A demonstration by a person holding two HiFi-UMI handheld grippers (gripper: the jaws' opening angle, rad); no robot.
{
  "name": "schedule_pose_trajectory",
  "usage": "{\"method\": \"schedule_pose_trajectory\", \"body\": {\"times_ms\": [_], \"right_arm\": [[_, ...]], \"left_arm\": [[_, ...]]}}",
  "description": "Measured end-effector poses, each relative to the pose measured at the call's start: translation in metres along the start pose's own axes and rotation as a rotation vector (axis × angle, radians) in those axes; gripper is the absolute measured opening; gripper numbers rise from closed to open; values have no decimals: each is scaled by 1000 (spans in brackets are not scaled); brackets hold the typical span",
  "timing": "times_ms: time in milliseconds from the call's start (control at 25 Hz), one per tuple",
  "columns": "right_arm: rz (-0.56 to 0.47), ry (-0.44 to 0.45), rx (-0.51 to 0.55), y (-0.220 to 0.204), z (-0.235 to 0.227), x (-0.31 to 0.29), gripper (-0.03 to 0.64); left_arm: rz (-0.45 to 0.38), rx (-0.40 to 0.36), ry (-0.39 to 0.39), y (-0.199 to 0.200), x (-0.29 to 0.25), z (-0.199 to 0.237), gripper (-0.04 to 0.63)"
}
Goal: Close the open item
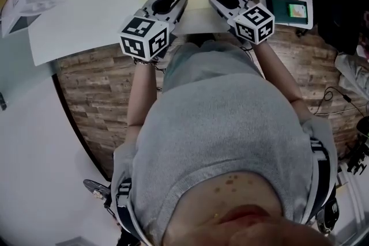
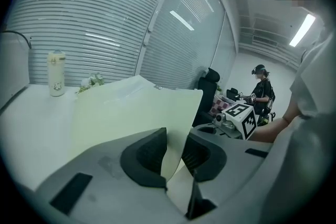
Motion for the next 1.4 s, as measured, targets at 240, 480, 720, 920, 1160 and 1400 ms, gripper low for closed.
{"method": "schedule_pose_trajectory", "body": {"times_ms": [240, 480, 720, 920, 1160, 1400], "right_arm": [[-8, -4, 0, 0, 1, 0, 64], [-30, -2, -9, 0, 0, 0, 64], [-39, 0, -12, 0, 0, 1, 64], [-41, 7, -23, 0, -1, 1, 64], [-54, 22, -53, 1, -1, 0, 64], [-37, -13, 0, 0, 1, 0, 64]], "left_arm": [[44, 23, -21, -8, -9, 0, 64], [85, 28, -31, -11, -18, 0, 67], [148, 9, -19, -12, -27, -1, 67], [219, 4, -25, -18, -35, -2, 69], [242, 8, -28, -20, -37, 0, 69], [265, 17, -30, -24, -41, -1, 71]]}}
Point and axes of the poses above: the fingertips, and each gripper's own axes: x backward along the fingers, z to its left, y out of its top, the point moved 4 cm from there along x, backward along the fingers, and after that the axes turned 2 degrees about -x, right-handed, at the moved point
